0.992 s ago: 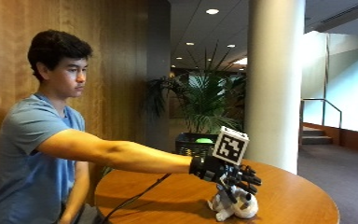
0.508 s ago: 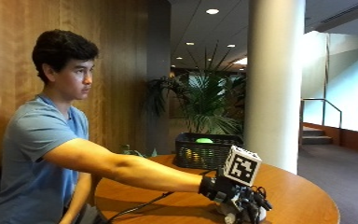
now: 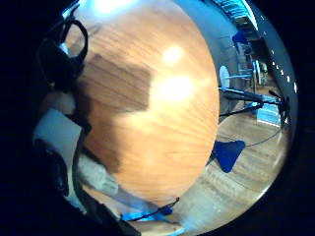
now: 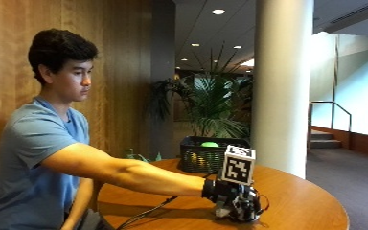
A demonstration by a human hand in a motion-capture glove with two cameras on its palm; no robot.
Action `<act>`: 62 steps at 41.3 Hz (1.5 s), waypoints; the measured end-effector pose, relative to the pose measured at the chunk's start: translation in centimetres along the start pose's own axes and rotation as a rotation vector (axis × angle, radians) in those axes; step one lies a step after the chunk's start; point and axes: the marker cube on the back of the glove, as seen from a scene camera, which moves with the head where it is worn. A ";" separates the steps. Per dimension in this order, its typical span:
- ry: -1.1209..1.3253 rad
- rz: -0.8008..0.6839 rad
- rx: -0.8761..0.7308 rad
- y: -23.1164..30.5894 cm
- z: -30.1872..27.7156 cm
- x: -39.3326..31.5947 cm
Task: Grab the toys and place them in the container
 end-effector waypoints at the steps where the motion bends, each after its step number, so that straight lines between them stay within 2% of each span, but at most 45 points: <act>1: 0.013 -0.002 0.009 0.2 -0.1 -0.2; 16: 0.077 -0.005 0.150 4.4 -9.0 -3.0; 19: 0.163 -0.084 0.191 5.8 -11.6 -4.3; 24: 0.140 -0.179 0.238 8.6 -16.0 -8.1; 29: 0.034 -0.153 0.259 10.7 -19.3 -12.3; 34: 0.050 -0.305 0.315 13.9 -22.1 -18.2; 39: -0.048 -0.202 0.321 16.1 -23.9 -25.3; 41: -0.022 -0.216 0.331 17.0 -24.3 -27.9; 45: 0.061 -0.433 0.353 18.9 -24.3 -32.9; 49: 0.055 -0.571 0.340 19.9 -23.4 -37.8; 58: -0.065 -0.613 0.248 19.5 -19.2 -40.2; 62: -0.037 -0.559 0.136 19.3 -17.1 -41.5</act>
